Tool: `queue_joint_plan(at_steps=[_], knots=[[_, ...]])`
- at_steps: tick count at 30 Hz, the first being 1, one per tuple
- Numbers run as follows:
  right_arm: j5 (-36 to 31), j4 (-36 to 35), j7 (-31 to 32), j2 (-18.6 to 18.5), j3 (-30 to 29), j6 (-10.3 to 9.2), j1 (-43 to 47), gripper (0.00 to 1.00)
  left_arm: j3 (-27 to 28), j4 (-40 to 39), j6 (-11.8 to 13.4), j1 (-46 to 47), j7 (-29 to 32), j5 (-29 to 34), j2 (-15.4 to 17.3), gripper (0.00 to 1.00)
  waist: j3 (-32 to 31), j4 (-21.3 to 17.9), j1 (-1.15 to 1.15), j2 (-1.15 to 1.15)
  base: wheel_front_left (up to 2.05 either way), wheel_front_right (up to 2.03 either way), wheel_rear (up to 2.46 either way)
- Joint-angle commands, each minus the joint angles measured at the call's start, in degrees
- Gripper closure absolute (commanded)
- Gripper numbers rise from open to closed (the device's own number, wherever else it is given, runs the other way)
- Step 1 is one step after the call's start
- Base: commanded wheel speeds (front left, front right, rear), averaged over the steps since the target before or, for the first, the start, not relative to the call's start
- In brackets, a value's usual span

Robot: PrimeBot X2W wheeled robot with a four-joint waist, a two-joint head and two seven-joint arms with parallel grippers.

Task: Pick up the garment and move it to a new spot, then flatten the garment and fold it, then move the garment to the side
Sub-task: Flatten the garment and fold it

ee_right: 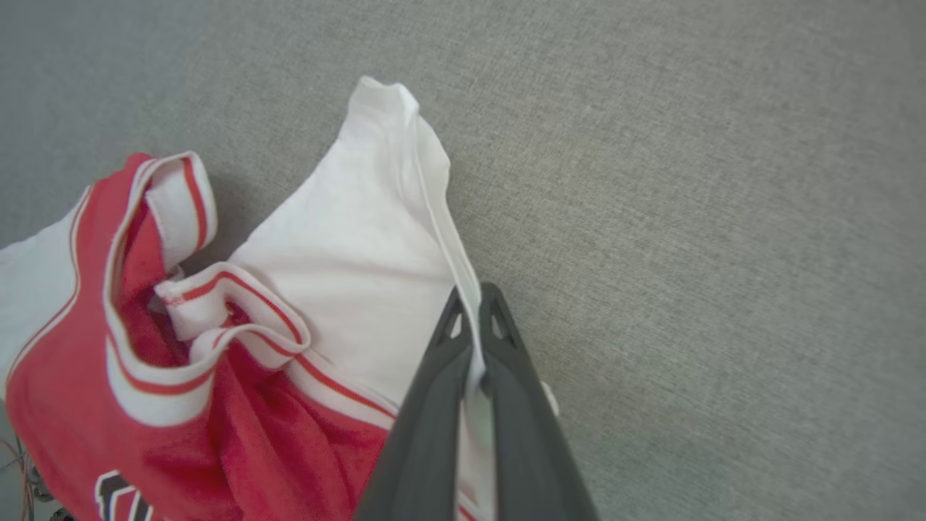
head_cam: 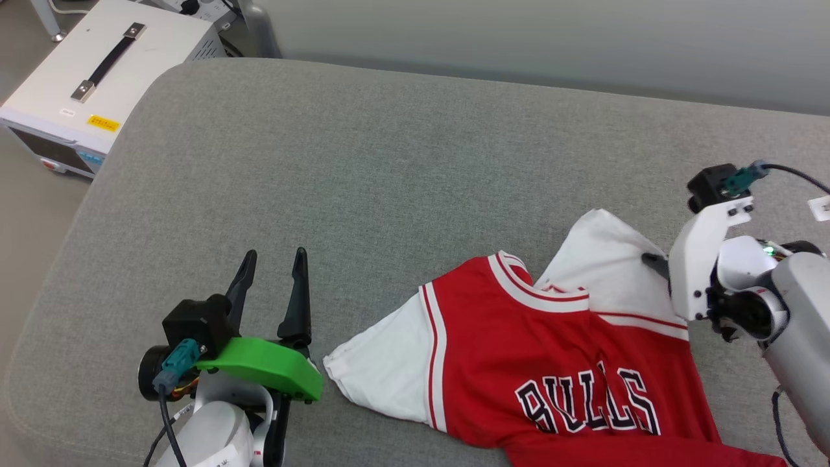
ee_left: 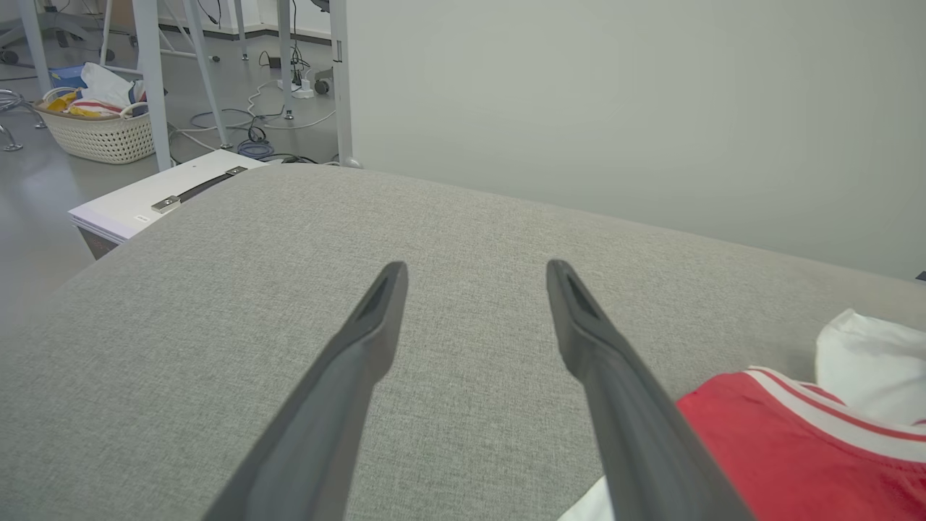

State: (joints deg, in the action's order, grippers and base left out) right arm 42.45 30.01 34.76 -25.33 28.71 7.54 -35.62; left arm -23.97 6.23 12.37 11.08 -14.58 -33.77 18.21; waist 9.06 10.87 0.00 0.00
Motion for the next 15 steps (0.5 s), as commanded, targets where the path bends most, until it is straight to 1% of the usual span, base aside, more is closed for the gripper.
queue_joint_plan(at_steps=[1,4,8,11,15], knots=[[-0.6,0.6,-1.3,-0.8,-2.0,-0.05,-0.5,1.0,0.1,-0.1,0.4,-0.5,0.0,0.2,0.4,0.0,-0.7,-0.9,0.0,0.0,0.0,0.0,0.0],[-1.0,1.9,-3.6,-1.7,-7.6,-0.05,1.0,1.0,0.2,-0.3,0.6,-1.1,0.3,0.1,0.8,0.0,-1.3,-1.7,0.0,0.0,0.0,0.0,0.0],[-1.2,3.8,-6.7,-2.4,-16.3,-0.05,5.8,1.0,0.2,-0.7,1.0,-1.7,0.8,0.0,1.3,0.0,-2.0,-2.8,0.0,0.0,0.0,0.0,0.0],[-0.2,5.1,-9.5,-1.5,-24.2,-0.05,11.2,1.0,0.1,-0.9,1.2,-2.3,1.4,-0.2,1.7,0.0,-2.4,-3.5,0.0,0.0,0.0,0.0,0.0],[-0.9,6.4,-11.7,0.8,-31.9,-0.05,19.4,1.0,0.2,-0.8,1.2,-3.3,1.9,-0.9,2.1,0.0,-3.0,-4.3,0.0,0.0,0.0,0.0,0.0]])
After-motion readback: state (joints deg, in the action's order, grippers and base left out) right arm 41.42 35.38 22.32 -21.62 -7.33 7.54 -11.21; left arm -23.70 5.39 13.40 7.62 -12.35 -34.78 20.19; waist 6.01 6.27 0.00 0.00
